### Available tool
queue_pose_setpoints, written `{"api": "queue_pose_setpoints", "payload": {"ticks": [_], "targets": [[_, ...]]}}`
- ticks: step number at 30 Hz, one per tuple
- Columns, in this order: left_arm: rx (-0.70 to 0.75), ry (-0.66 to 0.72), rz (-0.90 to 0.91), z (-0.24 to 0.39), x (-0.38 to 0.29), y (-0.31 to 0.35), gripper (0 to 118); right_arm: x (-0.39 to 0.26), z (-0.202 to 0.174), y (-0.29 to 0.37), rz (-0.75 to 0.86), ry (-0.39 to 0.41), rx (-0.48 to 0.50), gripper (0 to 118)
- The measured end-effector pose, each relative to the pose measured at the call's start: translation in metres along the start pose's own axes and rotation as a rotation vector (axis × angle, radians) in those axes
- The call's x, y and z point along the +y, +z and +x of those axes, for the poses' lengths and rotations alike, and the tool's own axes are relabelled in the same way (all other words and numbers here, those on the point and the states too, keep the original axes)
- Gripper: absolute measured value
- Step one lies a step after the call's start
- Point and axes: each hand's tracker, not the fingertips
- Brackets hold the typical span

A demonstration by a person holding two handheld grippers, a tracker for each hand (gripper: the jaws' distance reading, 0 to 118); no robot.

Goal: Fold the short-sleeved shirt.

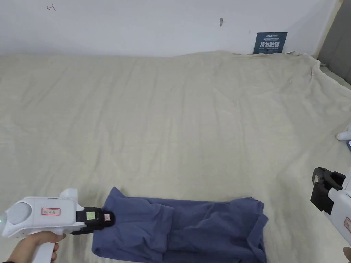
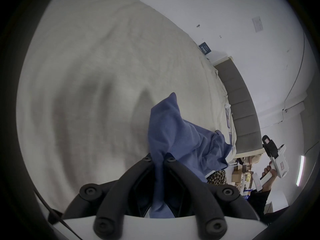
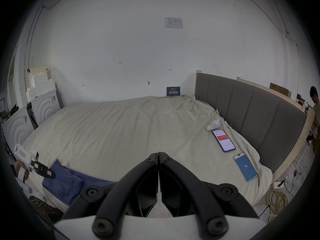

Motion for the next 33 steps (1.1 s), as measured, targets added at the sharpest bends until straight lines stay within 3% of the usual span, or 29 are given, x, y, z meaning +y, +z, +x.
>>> {"api": "queue_pose_setpoints", "payload": {"ticks": [8,14,23,27,33], "targets": [[0.115,0.002,0.038,-0.005,0.003,0.063,6,0.002,-0.009,-0.003,0.007,0.005,0.029,0],[0.142,0.0,0.045,0.028,0.0,0.065,6,0.001,-0.011,-0.002,0.01,0.004,0.044,0],[0.064,-0.136,-0.016,0.141,0.003,0.017,6,0.001,-0.002,0.003,0.02,-0.006,0.045,0],[0.066,-0.252,-0.106,0.183,0.0,-0.029,6,0.002,0.004,0.009,0.028,-0.008,0.044,0],[0.069,-0.31,-0.192,0.226,-0.016,-0.103,6,0.0,0.014,0.013,0.032,-0.02,0.03,0]]}}
